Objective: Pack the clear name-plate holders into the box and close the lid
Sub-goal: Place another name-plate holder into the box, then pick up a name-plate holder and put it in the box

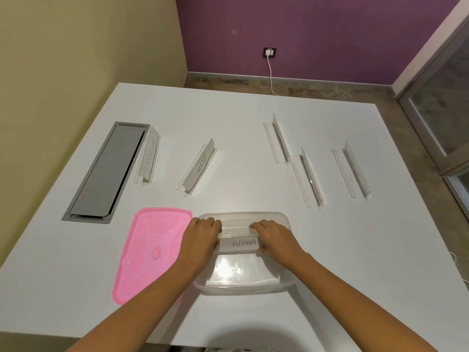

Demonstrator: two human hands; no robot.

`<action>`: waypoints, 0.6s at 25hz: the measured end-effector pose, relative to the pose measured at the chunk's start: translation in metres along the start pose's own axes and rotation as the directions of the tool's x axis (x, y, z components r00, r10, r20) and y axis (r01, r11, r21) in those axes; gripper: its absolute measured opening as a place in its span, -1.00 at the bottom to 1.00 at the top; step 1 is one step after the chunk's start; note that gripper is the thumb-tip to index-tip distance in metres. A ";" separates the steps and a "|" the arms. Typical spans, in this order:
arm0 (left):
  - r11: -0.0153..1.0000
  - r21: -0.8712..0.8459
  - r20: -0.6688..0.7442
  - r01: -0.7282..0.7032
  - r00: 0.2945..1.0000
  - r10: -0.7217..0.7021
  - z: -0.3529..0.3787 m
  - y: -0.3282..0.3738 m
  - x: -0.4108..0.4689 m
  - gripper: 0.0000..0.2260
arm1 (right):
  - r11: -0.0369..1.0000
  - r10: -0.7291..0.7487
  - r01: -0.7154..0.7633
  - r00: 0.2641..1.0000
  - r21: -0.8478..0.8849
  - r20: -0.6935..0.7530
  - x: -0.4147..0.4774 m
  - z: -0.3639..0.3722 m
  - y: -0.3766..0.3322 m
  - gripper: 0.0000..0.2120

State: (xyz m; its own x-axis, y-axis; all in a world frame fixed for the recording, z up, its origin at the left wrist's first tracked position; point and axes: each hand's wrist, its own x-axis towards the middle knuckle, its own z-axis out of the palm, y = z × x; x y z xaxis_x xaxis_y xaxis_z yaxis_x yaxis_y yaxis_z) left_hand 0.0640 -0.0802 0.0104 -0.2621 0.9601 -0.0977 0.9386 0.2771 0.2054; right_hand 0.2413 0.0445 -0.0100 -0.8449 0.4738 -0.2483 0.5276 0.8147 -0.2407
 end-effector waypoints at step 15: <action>0.996 -0.077 -0.006 0.040 0.999 -0.041 0.008 0.004 -0.002 -0.76 | 0.626 0.775 -0.723 0.616 0.291 -0.138 0.036 -0.041 0.131 -0.75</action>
State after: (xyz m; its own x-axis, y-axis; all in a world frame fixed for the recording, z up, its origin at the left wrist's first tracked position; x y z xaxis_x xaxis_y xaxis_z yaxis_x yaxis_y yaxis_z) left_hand 0.0696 -0.0817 0.0038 -0.3014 0.9483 -0.0996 0.9073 0.3174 0.2758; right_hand 0.2768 0.1823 -0.0120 -0.1236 0.9699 -0.2097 0.9671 0.0703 -0.2446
